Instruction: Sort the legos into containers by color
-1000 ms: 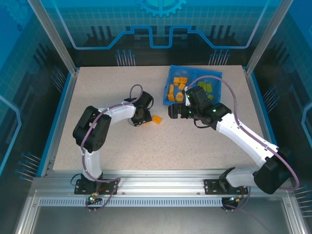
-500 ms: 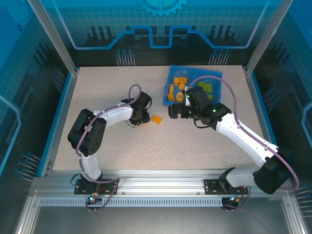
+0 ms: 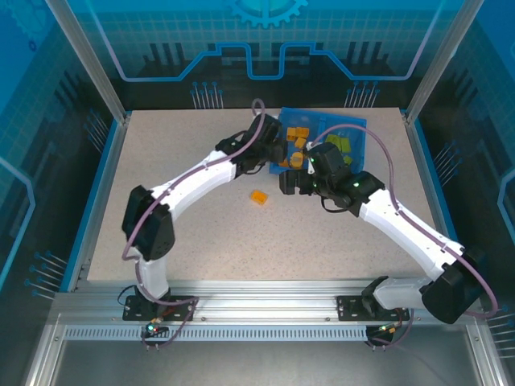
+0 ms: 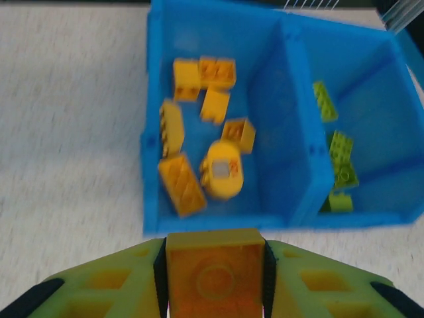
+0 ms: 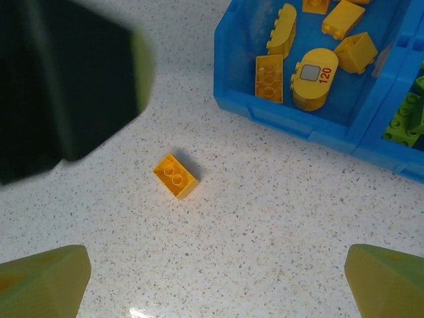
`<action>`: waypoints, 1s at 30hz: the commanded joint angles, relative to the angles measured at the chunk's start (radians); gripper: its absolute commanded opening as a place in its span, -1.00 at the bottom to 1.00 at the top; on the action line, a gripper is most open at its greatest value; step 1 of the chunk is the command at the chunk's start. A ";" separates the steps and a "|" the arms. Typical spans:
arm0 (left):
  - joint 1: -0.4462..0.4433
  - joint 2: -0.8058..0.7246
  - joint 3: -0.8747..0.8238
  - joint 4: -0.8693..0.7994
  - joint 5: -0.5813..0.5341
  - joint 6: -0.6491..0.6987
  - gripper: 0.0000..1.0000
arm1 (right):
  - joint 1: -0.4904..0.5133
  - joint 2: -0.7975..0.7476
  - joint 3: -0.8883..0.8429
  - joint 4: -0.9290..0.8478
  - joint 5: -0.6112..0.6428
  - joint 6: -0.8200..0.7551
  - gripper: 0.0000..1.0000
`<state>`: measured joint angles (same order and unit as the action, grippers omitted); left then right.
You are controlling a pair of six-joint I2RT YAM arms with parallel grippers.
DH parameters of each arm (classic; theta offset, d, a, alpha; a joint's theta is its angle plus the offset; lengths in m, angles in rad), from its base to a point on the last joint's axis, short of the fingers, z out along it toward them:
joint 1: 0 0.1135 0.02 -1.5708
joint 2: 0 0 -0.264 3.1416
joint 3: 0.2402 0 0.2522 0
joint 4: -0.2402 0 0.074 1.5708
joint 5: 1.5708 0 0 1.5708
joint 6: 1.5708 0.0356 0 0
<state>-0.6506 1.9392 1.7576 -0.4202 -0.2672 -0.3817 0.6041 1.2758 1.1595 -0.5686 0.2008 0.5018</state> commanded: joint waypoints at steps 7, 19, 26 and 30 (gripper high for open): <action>0.024 0.480 0.605 -0.034 -0.053 0.166 -0.14 | 0.019 -0.080 -0.022 -0.042 0.054 0.020 1.00; 0.017 0.419 0.604 -0.009 -0.038 0.129 0.09 | 0.017 -0.127 -0.034 -0.058 0.082 0.011 1.00; -0.010 -0.004 0.047 0.179 -0.064 0.046 0.09 | 0.016 -0.122 -0.034 -0.042 0.078 0.016 1.00; -0.018 -0.225 -0.229 0.225 -0.043 0.034 0.10 | 0.018 -0.109 -0.028 -0.027 0.064 0.015 1.00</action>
<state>-0.6621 1.8233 1.6421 -0.2760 -0.3027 -0.3157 0.6044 1.1690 1.1313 -0.6113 0.2611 0.5064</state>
